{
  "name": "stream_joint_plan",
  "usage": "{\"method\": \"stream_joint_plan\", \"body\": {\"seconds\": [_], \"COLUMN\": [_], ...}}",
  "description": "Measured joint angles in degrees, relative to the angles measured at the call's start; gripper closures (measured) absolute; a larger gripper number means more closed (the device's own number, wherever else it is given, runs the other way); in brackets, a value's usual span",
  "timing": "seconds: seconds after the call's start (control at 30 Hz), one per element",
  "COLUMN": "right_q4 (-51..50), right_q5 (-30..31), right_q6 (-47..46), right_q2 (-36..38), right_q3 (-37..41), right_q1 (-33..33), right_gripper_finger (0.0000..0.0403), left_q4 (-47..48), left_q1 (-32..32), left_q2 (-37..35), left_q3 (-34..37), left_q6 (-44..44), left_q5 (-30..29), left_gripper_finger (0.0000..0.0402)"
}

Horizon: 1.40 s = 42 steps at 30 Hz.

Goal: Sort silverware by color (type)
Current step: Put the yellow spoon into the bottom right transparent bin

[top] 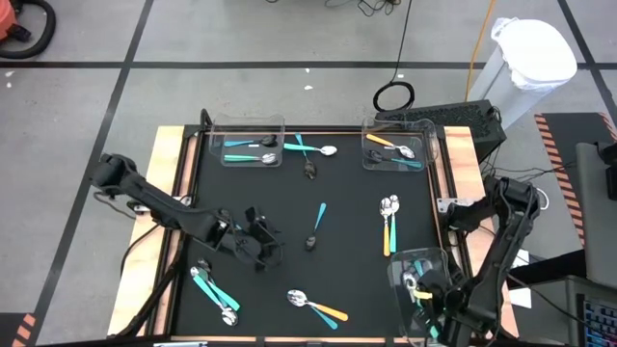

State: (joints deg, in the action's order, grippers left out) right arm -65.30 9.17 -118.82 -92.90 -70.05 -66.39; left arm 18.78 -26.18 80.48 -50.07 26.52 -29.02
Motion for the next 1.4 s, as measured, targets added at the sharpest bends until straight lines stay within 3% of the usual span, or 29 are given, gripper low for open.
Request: {"method": "stream_joint_plan", "body": {"seconds": [0.13,0.3,0.47,0.57,0.73,0.87,0.97,1.1,1.23,1.4], "right_q4": [-0.6,-0.8,-1.0,-0.9,-0.8,1.3,4.1,4.5,-3.8,-16.8], "right_q5": [7.3,21.2,36.4,42.0,50.9,52.3,52.1,45.6,39.2,35.7], "right_q6": [3.5,9.3,12.9,15.1,19.8,24.3,30.0,36.4,32.9,28.3], "right_q2": [0.6,1.3,1.3,1.3,1.3,1.3,1.3,1.3,1.3,2.1], "right_q3": [-2.0,-3.8,-3.3,-2.4,-1.2,-1.2,-1.2,-1.2,-1.2,-1.2], "right_q1": [0.0,0.0,0.9,3.0,8.1,13.3,17.0,22.3,28.1,35.6], "right_gripper_finger": [0.0283,0.0286,0.0286,0.0287,0.0287,0.0287,0.0287,0.0287,0.0287,0.0287], "left_q4": [18.0,28.6,29.7,29.6,15.5,3.0,-0.2,-0.5,-1.7,-10.6], "left_q1": [-0.8,-2.6,-4.6,-6.6,-9.0,-9.5,-9.7,-9.5,-9.4,-9.1], "left_q2": [-4.5,-9.3,-13.0,-13.0,-9.9,-6.2,-3.1,0.2,2.7,6.8], "left_q3": [-6.7,-12.1,-12.6,-11.3,-4.7,-0.5,0.3,0.3,0.3,0.3], "left_q6": [6.4,9.2,11.2,13.6,11.3,7.6,7.5,7.6,7.5,5.0], "left_q5": [-0.6,-4.6,-6.8,-10.0,-12.6,-8.7,-7.7,-7.9,-8.8,-17.7], "left_gripper_finger": [0.0222,0.0222,0.0222,0.0222,0.0222,0.0222,0.0222,0.0222,0.0222,0.0222]}}
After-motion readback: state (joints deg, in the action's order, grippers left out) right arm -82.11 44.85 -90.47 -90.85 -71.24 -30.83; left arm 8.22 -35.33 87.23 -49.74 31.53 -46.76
